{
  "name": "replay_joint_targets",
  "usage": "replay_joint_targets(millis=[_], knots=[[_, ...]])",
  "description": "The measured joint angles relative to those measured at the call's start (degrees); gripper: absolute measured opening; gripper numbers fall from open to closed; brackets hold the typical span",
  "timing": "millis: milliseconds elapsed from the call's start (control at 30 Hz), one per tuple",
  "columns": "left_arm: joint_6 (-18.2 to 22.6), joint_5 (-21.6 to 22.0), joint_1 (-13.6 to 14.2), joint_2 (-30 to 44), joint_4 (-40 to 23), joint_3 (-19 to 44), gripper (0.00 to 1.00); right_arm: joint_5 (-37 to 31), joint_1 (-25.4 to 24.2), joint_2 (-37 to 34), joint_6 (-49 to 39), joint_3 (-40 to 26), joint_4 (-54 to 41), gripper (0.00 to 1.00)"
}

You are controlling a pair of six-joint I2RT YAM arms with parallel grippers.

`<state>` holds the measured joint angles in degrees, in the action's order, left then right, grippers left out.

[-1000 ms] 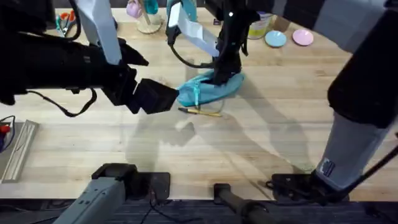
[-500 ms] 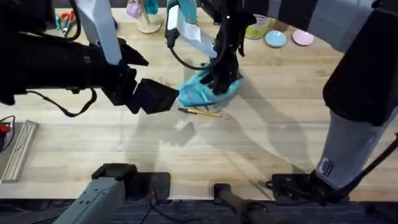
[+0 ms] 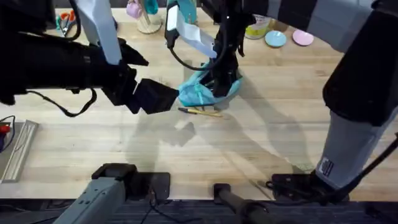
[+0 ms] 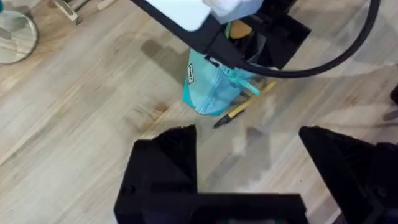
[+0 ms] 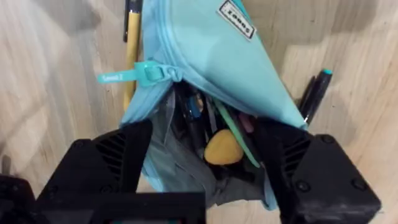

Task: Unzip the bag, pick up the pens from the table one at a time and place them inside, then zip the bag closed.

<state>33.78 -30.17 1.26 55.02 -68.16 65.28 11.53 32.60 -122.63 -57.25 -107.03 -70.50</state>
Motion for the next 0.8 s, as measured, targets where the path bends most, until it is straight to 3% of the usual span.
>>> replay_joint_targets(millis=[500,800], knots=[[0.0,0.0,0.0,0.0,0.0,0.0,0.993,0.13,-0.07,0.66,4.01,-0.01,0.2,0.996],[0.0,0.0,0.0,0.0,0.0,0.0,0.993,0.43,-1.31,9.78,12.11,-0.03,3.71,0.996]])
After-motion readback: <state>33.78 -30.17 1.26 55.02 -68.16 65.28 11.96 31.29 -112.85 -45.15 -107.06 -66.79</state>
